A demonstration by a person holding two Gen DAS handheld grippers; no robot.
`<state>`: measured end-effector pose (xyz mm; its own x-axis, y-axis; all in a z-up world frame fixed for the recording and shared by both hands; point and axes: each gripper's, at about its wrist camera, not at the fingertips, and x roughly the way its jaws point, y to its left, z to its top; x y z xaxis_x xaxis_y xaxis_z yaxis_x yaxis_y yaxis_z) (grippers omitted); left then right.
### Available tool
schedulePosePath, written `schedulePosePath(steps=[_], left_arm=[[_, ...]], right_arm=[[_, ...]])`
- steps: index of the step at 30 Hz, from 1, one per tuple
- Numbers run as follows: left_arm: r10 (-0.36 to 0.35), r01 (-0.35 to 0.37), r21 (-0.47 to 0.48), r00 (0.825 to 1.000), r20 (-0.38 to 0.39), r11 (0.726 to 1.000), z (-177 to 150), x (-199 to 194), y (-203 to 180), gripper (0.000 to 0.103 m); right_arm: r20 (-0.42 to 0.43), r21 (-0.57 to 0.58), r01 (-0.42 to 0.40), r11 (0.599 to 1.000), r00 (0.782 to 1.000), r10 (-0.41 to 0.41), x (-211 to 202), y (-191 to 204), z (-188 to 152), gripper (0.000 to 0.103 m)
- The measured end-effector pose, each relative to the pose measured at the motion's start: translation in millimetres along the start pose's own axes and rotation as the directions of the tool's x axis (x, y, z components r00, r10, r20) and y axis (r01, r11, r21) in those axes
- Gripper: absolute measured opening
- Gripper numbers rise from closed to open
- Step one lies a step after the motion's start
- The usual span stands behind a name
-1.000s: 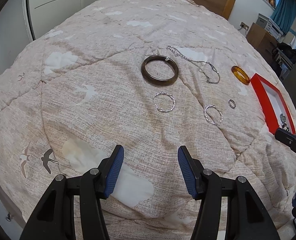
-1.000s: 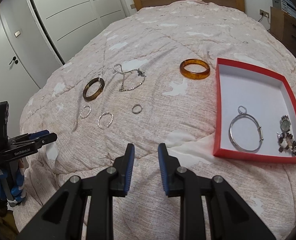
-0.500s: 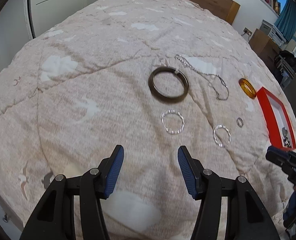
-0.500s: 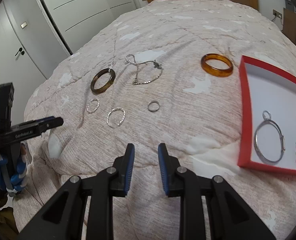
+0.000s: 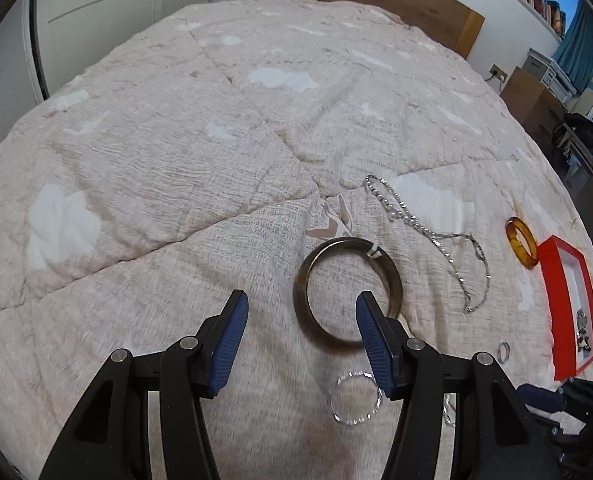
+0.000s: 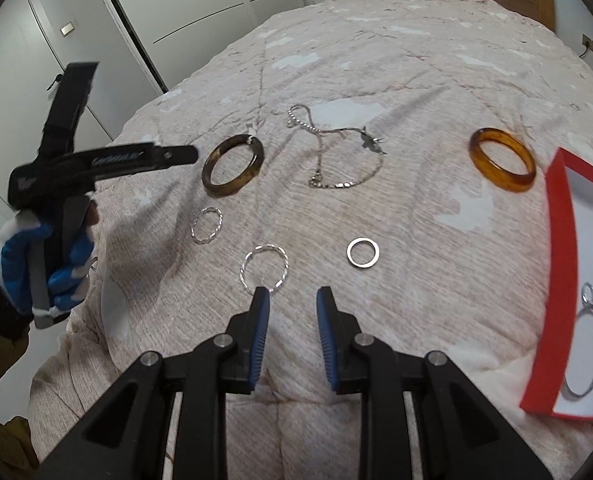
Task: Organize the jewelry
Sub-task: 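Grasp the dark brown bangle with the left tool while the right tool approaches a twisted silver hoop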
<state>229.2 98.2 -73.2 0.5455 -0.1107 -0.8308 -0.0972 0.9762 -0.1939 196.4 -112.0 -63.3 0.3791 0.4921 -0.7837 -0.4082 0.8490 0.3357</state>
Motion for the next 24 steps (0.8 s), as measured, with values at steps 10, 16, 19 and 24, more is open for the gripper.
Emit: schedulePosePath(steps=[10,16,19,24], left_arm=[[-0.005,0.006,0.01,0.994,-0.107,1.0,-4.1,48.0,11.2,0.038],[-0.012,0.016,0.038,0.993,-0.114,0.999,-3.2,52.5,11.7,0.038],[-0.006,0.012,0.047,0.993,-0.114,0.999,-1.0,54.3,8.9,0.035],[0.018,-0.01,0.067,0.994,-0.11,0.998,2.9,56.2,4.8,0.021]], right_arm=[[-0.045,0.006,-0.03,1.0,0.999,0.03,37.3,-3.6,7.6,0.024],[-0.065,-0.022,-0.027,0.999,0.998,0.026,55.4,2.5,11.7,0.024],[-0.07,-0.038,-0.011,0.999,0.997,0.008,59.2,7.7,12.6,0.022],[-0.071,-0.036,0.006,0.999,0.997,-0.008,58.1,10.2,10.3,0.007]])
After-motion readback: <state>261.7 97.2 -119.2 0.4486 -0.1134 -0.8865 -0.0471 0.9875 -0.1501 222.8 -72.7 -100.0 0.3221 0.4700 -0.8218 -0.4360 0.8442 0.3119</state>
